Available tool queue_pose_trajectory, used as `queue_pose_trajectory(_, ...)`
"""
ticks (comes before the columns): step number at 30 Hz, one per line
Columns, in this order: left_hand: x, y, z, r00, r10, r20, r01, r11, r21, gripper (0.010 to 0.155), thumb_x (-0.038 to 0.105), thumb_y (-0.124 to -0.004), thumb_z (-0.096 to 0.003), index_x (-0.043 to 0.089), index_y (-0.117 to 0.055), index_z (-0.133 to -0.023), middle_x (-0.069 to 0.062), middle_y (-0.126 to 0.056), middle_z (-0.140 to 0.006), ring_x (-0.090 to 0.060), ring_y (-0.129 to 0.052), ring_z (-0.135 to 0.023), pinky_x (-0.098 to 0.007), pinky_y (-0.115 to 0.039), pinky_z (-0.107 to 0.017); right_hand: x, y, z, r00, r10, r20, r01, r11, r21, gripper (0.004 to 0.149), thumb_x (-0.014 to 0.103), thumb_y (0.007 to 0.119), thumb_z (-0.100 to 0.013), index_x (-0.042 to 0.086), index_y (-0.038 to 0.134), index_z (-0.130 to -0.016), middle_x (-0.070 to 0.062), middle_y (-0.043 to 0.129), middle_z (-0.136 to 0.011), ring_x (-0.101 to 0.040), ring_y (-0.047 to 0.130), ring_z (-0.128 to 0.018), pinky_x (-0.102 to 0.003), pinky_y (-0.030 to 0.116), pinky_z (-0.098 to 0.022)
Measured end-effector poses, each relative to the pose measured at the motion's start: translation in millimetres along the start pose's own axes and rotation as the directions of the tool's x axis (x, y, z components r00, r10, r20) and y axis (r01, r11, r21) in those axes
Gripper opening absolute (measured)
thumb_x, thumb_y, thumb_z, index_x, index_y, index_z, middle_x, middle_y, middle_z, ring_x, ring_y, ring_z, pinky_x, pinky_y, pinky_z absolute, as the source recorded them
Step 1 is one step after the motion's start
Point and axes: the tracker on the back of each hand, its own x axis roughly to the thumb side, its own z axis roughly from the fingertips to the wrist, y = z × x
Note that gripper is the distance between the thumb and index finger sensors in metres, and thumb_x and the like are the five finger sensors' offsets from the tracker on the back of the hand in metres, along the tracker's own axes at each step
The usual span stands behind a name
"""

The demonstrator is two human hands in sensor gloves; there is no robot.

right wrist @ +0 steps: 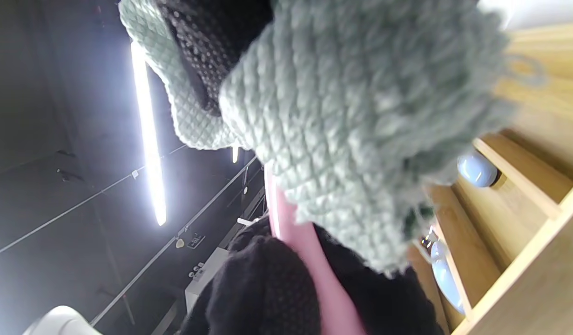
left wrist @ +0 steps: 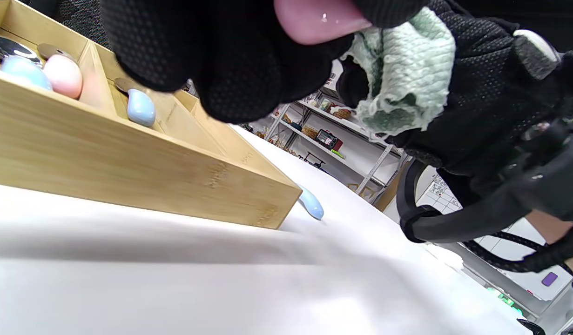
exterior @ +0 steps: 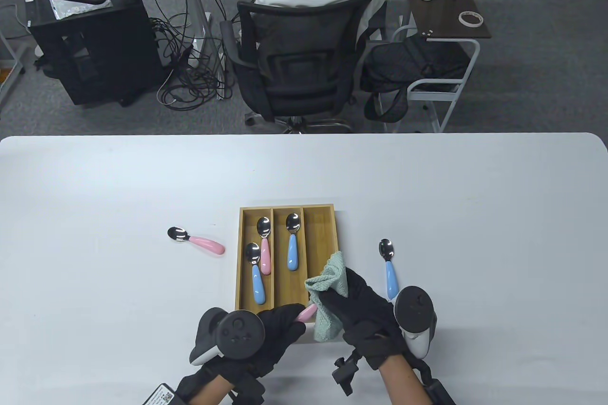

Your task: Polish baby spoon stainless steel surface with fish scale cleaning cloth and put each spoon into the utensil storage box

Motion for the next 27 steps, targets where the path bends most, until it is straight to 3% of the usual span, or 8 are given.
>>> queue_pose_trajectory(5, 2.4, 1.1, 1.1, 1.000, 0.007, 0.009, -0.007, 1.000, 0.010, 0.054, 0.046, -0.056, -0.0619, 0.016, -0.064, -0.106, -0.006, -0.087, -0.088, -0.027, -0.098, -0.066, -0.048, -0.084, -0.053, 3.5, -0.7, 2.1, 0.999, 0.037, 0.016, -0.036, 0.998, -0.049, 0.061, 0.041, 0.087, -0.052, 0.010, 0.062, -0.099, -0.002, 0.086, -0.084, -0.016, 0.103, -0.061, -0.033, 0.094, -0.048)
queue_pose_trajectory(11, 2.8, 0.8, 1.1, 0.999, 0.032, 0.010, -0.032, 0.999, 0.005, 0.055, 0.046, -0.056, -0.0619, 0.015, -0.064, -0.106, -0.005, -0.087, -0.087, -0.026, -0.099, -0.066, -0.048, -0.084, -0.053, 5.0, -3.1, 3.3, 0.995, 0.089, 0.047, -0.086, 0.994, -0.071, 0.055, 0.048, 0.068, -0.062, 0.007, 0.064, -0.097, -0.004, 0.090, -0.081, -0.014, 0.105, -0.056, -0.031, 0.095, -0.045)
queue_pose_trajectory(15, 3.3, 2.5, 2.2, 1.000, -0.001, 0.009, 0.001, 1.000, 0.027, 0.055, 0.046, -0.056, -0.0619, 0.015, -0.065, -0.106, -0.005, -0.087, -0.087, -0.026, -0.099, -0.065, -0.048, -0.084, -0.052, 5.4, -1.2, 3.8, 0.997, 0.069, 0.038, -0.067, 0.996, -0.054, 0.053, 0.043, 0.062, -0.064, 0.004, 0.061, -0.099, -0.008, 0.087, -0.084, -0.018, 0.105, -0.060, -0.033, 0.094, -0.047)
queue_pose_trajectory(22, -3.7, 2.2, 0.7, 0.999, 0.045, -0.020, -0.044, 0.999, 0.013, 0.054, 0.045, -0.056, -0.0619, 0.014, -0.065, -0.106, -0.006, -0.087, -0.087, -0.026, -0.099, -0.065, -0.048, -0.085, -0.052, 0.0, 3.2, 0.5, 0.999, -0.041, -0.006, 0.041, 0.999, 0.018, 0.051, 0.028, 0.073, -0.063, 0.005, 0.051, -0.103, -0.012, 0.076, -0.096, -0.027, 0.097, -0.077, -0.039, 0.090, -0.058)
queue_pose_trajectory(27, -2.4, 1.3, 0.4, 0.999, 0.040, -0.012, -0.039, 0.999, 0.009, 0.054, 0.045, -0.057, -0.0618, 0.015, -0.066, -0.106, -0.006, -0.087, -0.088, -0.027, -0.099, -0.066, -0.048, -0.085, -0.052, -1.0, 3.5, 0.7, 0.999, -0.030, -0.017, 0.030, 1.000, -0.005, 0.055, 0.030, 0.083, -0.058, 0.010, 0.056, -0.102, -0.006, 0.080, -0.092, -0.022, 0.099, -0.071, -0.038, 0.091, -0.055)
